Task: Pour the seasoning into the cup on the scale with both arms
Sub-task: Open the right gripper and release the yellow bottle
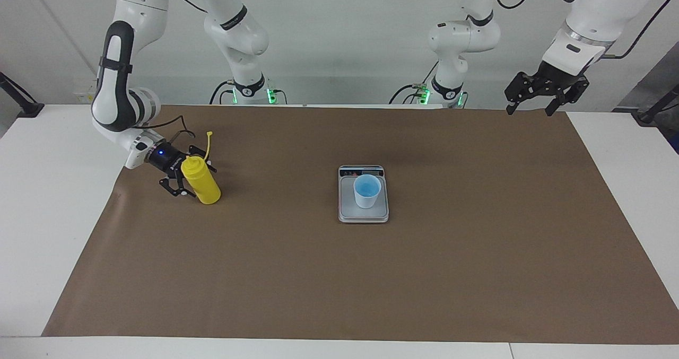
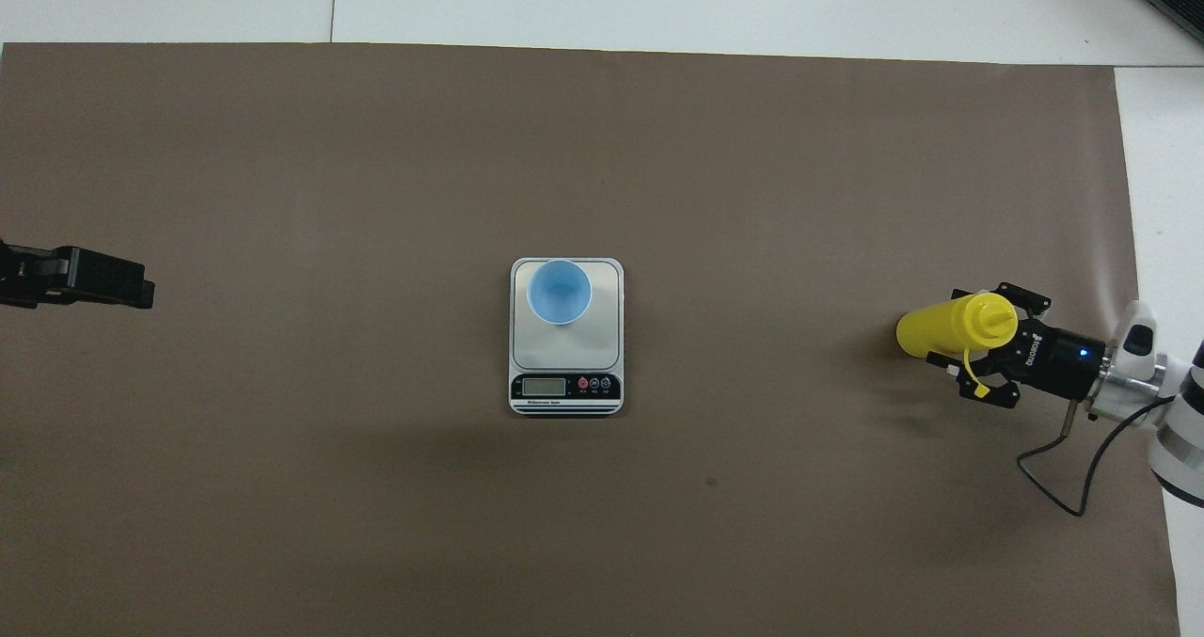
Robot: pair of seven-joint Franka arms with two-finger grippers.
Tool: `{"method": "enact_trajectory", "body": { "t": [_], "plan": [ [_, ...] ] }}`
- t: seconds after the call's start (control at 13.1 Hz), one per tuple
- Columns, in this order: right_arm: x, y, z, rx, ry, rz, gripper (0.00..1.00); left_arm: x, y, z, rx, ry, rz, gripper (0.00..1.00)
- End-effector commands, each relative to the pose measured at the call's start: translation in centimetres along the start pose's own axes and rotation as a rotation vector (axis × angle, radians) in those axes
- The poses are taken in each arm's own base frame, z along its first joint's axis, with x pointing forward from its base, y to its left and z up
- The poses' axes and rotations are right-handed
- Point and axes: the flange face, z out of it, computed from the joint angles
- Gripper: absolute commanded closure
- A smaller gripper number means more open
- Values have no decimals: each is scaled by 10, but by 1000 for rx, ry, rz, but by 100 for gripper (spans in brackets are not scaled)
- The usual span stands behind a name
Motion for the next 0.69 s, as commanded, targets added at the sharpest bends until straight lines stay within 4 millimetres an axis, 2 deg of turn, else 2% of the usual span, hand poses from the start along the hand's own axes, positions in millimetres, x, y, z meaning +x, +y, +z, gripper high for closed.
{"method": "enact_trajectory", "body": {
  "t": [0.0,0.31,0.46,0.61],
  "plan": [
    [-9,-9,-20,44,-78,-51,0,-8,-2,-2,19,-5,-1,0],
    [-2,9,-64,28,-260,-116,0,-8,-2,-1,19,-8,-1,0],
    [19,23,-87,9,-344,-174,0,-8,-2,-2,19,-5,-1,0],
    [47,28,-109,-12,-426,-187,0,-8,-2,-2,19,-5,-1,0]
  ]
}}
